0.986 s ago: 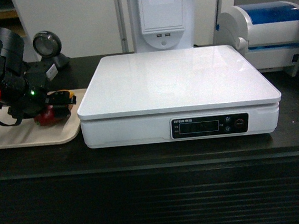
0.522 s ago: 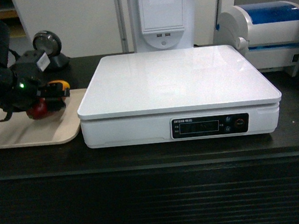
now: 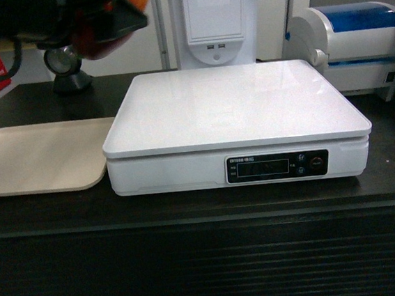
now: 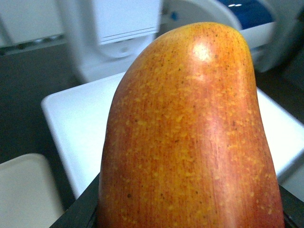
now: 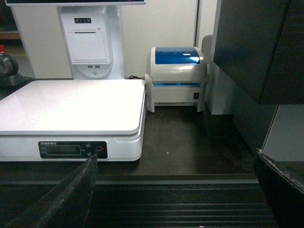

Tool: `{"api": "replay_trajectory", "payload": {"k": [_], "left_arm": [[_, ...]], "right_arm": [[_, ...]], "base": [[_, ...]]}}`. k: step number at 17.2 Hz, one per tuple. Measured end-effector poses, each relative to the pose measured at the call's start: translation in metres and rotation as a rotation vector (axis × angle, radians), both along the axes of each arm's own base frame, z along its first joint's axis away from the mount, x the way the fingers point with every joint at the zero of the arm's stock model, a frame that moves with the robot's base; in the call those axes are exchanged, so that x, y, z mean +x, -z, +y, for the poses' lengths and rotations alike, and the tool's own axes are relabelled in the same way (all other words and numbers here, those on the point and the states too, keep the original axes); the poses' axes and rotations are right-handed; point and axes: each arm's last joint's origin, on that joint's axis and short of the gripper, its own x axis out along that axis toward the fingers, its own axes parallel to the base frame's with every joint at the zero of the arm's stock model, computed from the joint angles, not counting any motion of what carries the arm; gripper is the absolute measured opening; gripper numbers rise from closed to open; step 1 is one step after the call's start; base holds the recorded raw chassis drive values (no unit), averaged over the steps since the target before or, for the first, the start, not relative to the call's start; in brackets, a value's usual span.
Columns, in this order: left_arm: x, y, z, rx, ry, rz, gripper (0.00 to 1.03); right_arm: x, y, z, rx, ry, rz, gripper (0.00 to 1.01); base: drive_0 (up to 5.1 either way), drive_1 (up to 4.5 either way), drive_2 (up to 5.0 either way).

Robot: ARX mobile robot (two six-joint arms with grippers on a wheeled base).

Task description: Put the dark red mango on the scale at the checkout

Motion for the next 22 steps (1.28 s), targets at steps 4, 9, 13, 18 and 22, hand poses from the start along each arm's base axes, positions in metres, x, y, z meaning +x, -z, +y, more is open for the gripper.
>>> {"api": "replay_trajectory", "payload": {"k": [4, 9, 13, 18, 22], "left_arm": [[-0.017, 0.001, -0.064, -0.033, 0.135, 0.043, 0.59], [0.006, 0.014, -0.133, -0.045, 0.184, 0.138, 0.59], [0.044, 0.041, -0.162, 0.014, 0.016, 0.229, 0.59], [0.083, 0.068, -0.176, 0.082, -0.287, 0.294, 0.59], [0.081, 0.078, -0.185, 0.165, -0.345, 0.299, 0.59]], "right_arm": [[0.0, 0.0, 0.0, 0.0, 0.0, 0.0, 0.98], [0.0, 0.0, 0.0, 0.0, 0.0, 0.0, 0.98], [0.0, 0.0, 0.0, 0.0, 0.0, 0.0, 0.98], [0.0, 0.0, 0.0, 0.0, 0.0, 0.0, 0.98], [0.0, 0.0, 0.0, 0.0, 0.0, 0.0, 0.98]], "base": [[0.0, 0.0, 0.0], [0.0, 0.0, 0.0], [0.0, 0.0, 0.0], [0.0, 0.0, 0.0], [0.0, 0.0, 0.0]]}}
